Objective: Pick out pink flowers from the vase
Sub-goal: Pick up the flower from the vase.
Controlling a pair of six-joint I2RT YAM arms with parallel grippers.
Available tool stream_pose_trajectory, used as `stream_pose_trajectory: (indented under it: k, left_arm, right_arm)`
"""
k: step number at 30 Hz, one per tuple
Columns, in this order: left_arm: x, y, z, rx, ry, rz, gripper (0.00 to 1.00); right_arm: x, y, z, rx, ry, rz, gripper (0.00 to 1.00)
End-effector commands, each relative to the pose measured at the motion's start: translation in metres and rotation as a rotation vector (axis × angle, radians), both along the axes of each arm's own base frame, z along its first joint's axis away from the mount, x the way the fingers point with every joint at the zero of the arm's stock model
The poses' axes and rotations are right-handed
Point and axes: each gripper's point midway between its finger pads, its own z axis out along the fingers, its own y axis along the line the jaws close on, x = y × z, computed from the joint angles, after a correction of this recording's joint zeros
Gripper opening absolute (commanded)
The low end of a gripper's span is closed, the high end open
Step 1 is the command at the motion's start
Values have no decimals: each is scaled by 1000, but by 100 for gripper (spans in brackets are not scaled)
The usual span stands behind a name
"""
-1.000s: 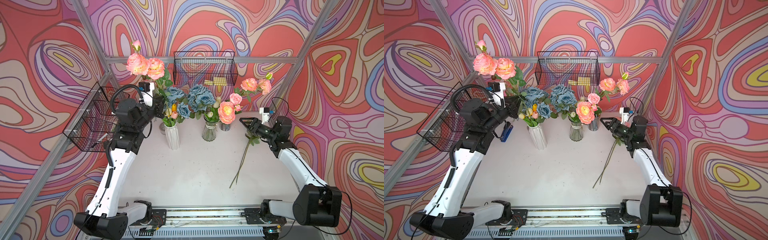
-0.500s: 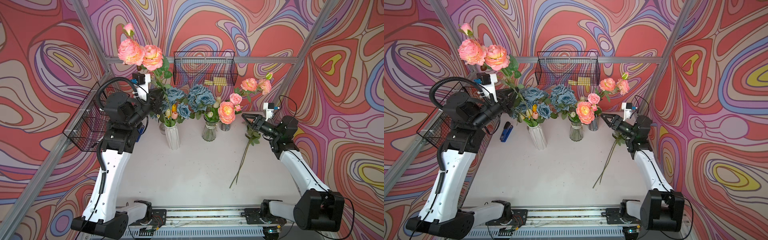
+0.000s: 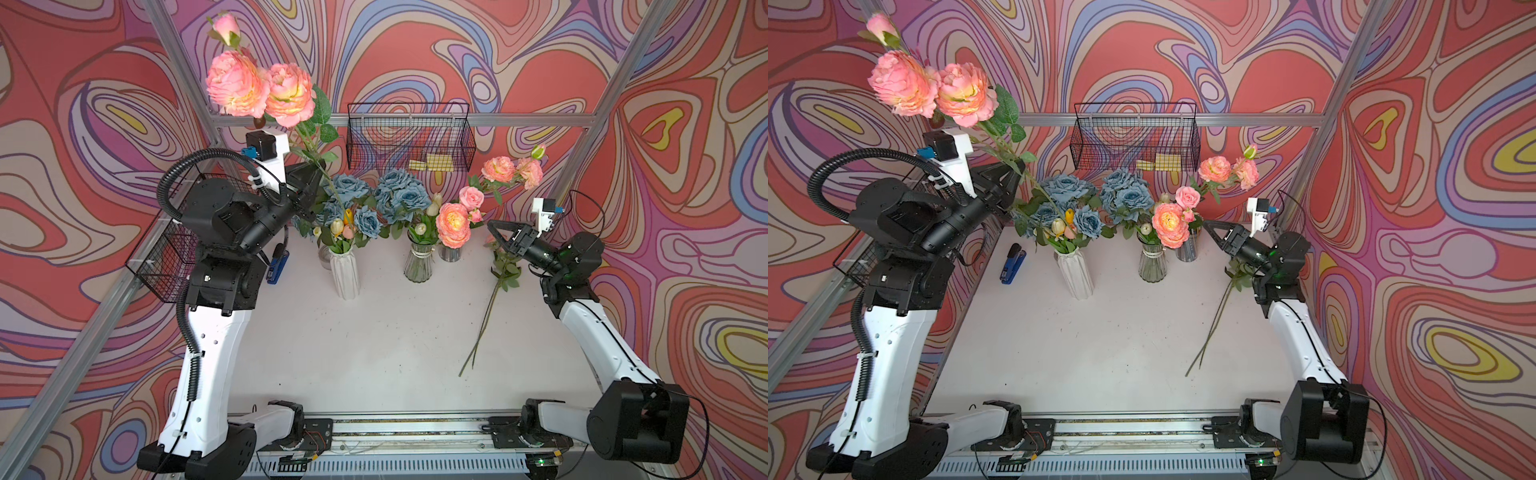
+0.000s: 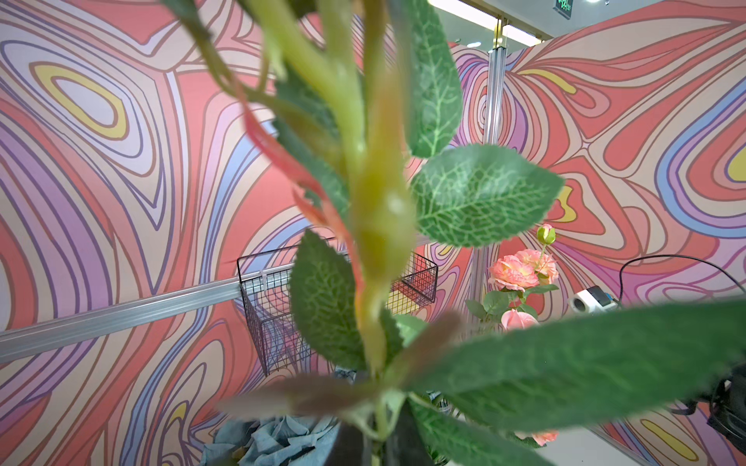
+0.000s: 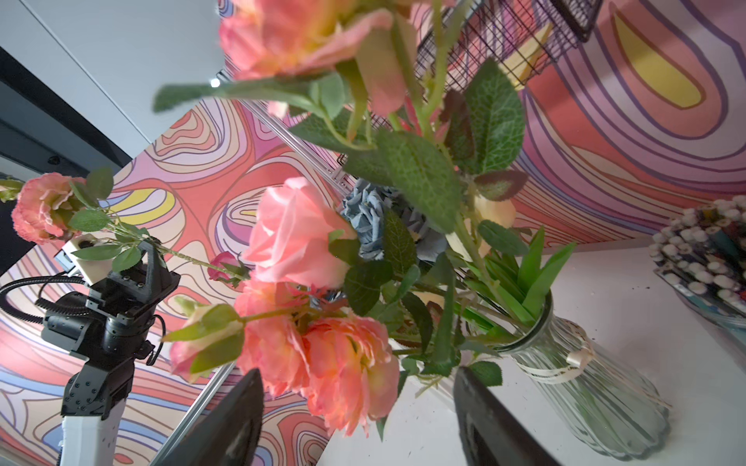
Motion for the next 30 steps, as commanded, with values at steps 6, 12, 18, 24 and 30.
stream_pose_trajectory:
  k: [6,12,18,24,30]
  left_arm:
    - [-22,-9,20,-16,-58,-90,0]
    - [-28,-19,24,-63,-49,-188,0]
    - [-34,-37,25,-118,-16,-358,0]
    - [-40,-50,23,-137,22,-500,0]
    - [-49,-61,19,-139,60,-635,0]
  right_arm:
    - [-41,7,63,2,-191,60,78]
    - [-58,11,80,0,-255,91,80]
    - [-66,14,89,-13,-284,115,81]
    - [-75,25,108,-43,-339,150,81]
    - [-86,64,116,-112,-380,259,80]
